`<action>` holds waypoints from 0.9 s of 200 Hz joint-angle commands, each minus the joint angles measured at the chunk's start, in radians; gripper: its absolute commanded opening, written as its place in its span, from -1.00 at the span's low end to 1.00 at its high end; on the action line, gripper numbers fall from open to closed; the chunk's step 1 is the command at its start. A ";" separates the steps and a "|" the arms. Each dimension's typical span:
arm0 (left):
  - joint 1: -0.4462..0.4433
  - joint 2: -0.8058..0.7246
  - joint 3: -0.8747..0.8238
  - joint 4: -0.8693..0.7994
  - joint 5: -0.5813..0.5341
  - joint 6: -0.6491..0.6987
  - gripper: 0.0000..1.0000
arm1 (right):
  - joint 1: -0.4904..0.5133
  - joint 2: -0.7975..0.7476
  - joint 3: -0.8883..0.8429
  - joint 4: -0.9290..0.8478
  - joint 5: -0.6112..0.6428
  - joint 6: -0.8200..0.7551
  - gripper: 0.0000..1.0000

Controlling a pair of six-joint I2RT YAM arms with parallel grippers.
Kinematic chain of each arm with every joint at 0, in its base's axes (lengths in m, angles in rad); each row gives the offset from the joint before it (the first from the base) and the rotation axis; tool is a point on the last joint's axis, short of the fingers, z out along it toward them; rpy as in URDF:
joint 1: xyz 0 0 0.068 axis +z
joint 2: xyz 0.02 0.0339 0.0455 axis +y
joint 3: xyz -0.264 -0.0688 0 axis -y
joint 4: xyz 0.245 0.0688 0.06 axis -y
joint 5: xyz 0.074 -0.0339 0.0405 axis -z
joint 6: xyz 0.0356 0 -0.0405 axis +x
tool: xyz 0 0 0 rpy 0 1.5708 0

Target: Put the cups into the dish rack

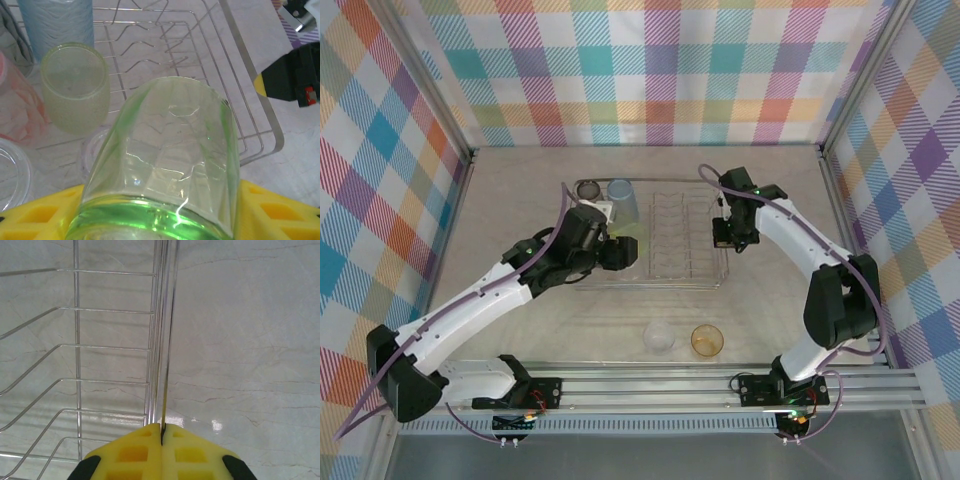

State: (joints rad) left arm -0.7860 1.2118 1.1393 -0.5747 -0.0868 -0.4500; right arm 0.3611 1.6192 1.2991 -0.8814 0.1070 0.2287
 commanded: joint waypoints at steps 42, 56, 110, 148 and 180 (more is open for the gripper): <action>-0.012 0.119 0.127 -0.142 -0.064 -0.079 -0.44 | 0.116 -0.088 -0.115 0.025 -0.026 0.063 -1.00; -0.013 0.125 0.137 -0.145 -0.071 -0.090 -0.44 | 0.139 -0.104 -0.130 0.037 -0.025 0.067 -1.00; -0.011 0.126 0.149 -0.162 -0.090 -0.112 -0.44 | 0.217 -0.114 -0.149 0.048 -0.012 0.055 -1.00; -0.010 0.132 0.151 -0.174 -0.093 -0.121 -0.44 | 0.257 -0.121 -0.154 0.041 -0.002 0.046 -1.00; -0.010 0.138 0.156 -0.184 -0.094 -0.124 -0.44 | 0.296 -0.135 -0.166 0.038 0.013 0.027 -1.00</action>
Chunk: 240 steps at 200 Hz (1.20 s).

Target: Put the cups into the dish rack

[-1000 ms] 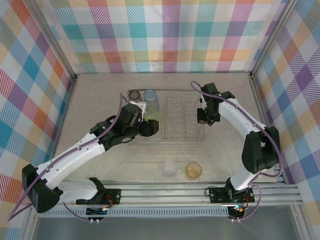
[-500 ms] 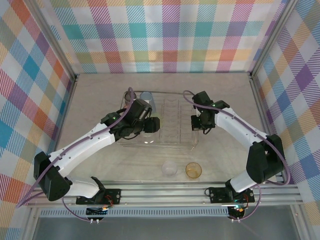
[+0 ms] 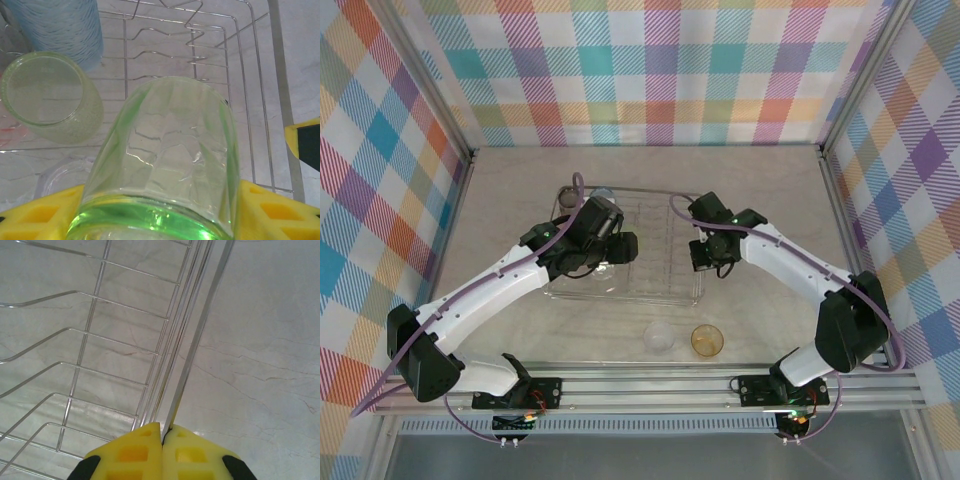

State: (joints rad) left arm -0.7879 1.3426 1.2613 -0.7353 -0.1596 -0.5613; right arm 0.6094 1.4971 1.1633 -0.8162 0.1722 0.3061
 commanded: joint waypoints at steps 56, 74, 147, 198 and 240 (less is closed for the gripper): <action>-0.009 0.010 0.036 -0.037 -0.029 -0.012 -0.43 | 0.097 -0.020 -0.047 -0.041 -0.024 -0.097 -1.00; -0.009 0.010 0.037 -0.039 -0.031 -0.012 -0.43 | 0.114 -0.021 -0.049 -0.044 -0.015 -0.111 -1.00; -0.008 0.013 0.040 -0.050 -0.040 -0.014 -0.43 | 0.138 -0.049 -0.083 -0.085 0.041 -0.125 -1.00; -0.009 0.026 0.046 -0.050 -0.039 -0.013 -0.42 | 0.136 -0.045 -0.032 -0.155 0.056 0.012 -0.43; -0.008 0.022 0.046 -0.056 -0.045 -0.012 -0.41 | 0.136 -0.026 0.015 -0.163 -0.024 0.148 -0.22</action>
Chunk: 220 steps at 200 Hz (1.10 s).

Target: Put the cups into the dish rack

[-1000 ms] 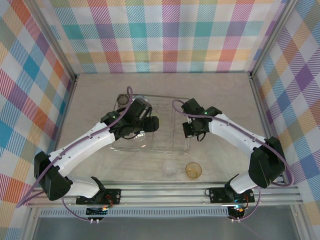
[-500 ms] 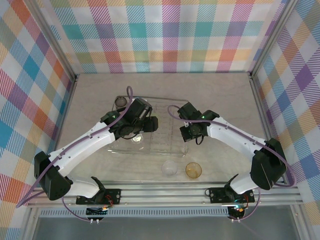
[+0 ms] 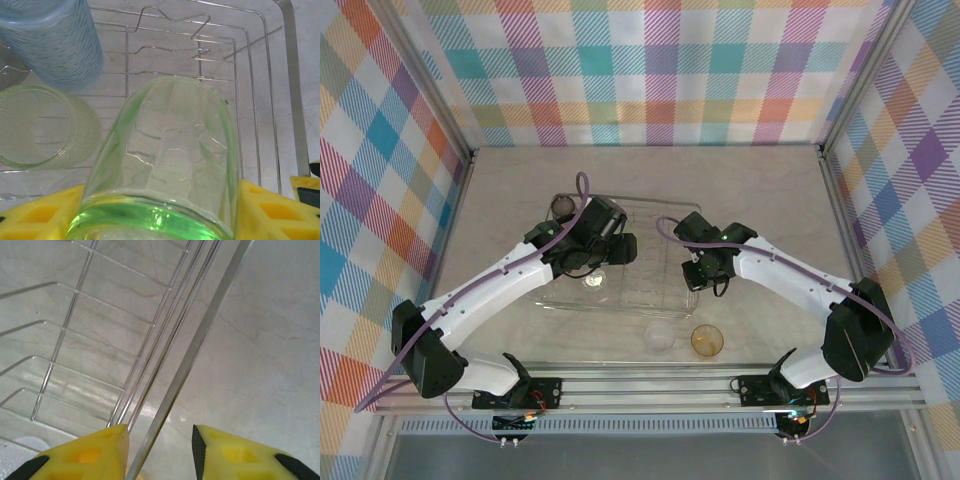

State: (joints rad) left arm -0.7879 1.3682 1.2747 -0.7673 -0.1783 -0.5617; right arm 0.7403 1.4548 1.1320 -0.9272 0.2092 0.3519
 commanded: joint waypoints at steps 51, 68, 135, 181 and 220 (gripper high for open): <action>-0.009 -0.017 0.021 -0.024 -0.033 -0.013 -0.39 | 0.007 0.043 0.031 -0.023 -0.138 0.181 -0.40; -0.008 -0.018 0.020 -0.026 -0.035 -0.013 -0.39 | 0.007 0.054 0.026 -0.032 -0.124 0.181 -0.47; -0.008 -0.011 0.015 -0.024 -0.038 -0.018 -0.38 | 0.037 0.077 0.009 -0.052 -0.049 0.067 -0.80; -0.006 0.003 0.025 -0.035 -0.049 -0.024 -0.38 | 0.059 0.074 -0.022 -0.041 0.002 -0.004 -0.89; -0.002 0.006 0.032 -0.046 -0.054 -0.026 -0.38 | 0.059 0.047 -0.046 0.010 0.023 -0.047 -0.94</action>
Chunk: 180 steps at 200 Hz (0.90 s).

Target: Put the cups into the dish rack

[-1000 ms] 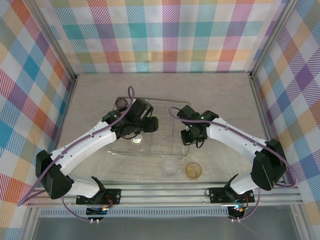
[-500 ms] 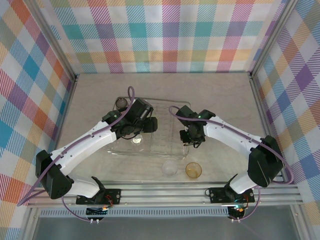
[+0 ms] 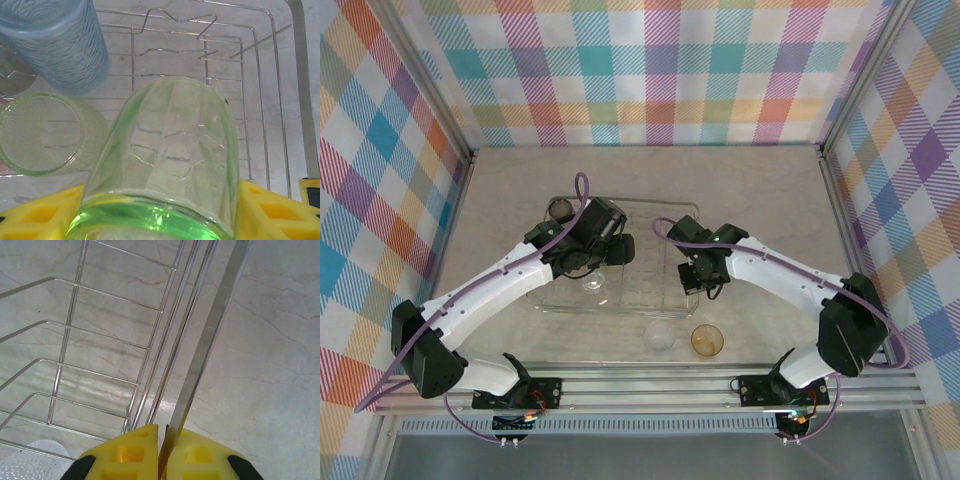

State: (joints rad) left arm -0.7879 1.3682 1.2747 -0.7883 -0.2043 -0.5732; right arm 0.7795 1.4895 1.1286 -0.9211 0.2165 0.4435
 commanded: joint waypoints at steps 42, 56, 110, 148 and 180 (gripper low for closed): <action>-0.001 0.005 0.035 -0.033 -0.026 -0.017 -0.38 | 0.020 0.029 -0.034 0.028 0.039 -0.230 -0.98; -0.001 0.004 0.035 -0.038 -0.030 -0.017 -0.38 | 0.020 0.027 -0.035 0.028 0.038 -0.251 -0.99; 0.003 0.032 0.064 -0.044 -0.023 -0.013 -0.37 | 0.021 -0.022 -0.051 0.045 -0.032 -0.182 -0.96; 0.004 0.108 0.147 -0.098 -0.016 0.005 -0.36 | 0.023 -0.029 -0.064 0.039 -0.065 -0.071 -0.95; 0.004 0.208 0.231 -0.141 0.008 0.015 -0.34 | 0.029 -0.043 -0.086 0.049 -0.082 0.002 -0.66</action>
State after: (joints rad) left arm -0.7876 1.5158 1.4338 -0.8730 -0.2092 -0.5789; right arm 0.7795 1.4563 1.0859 -0.8371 0.2131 0.4091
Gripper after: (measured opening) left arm 0.615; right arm 0.092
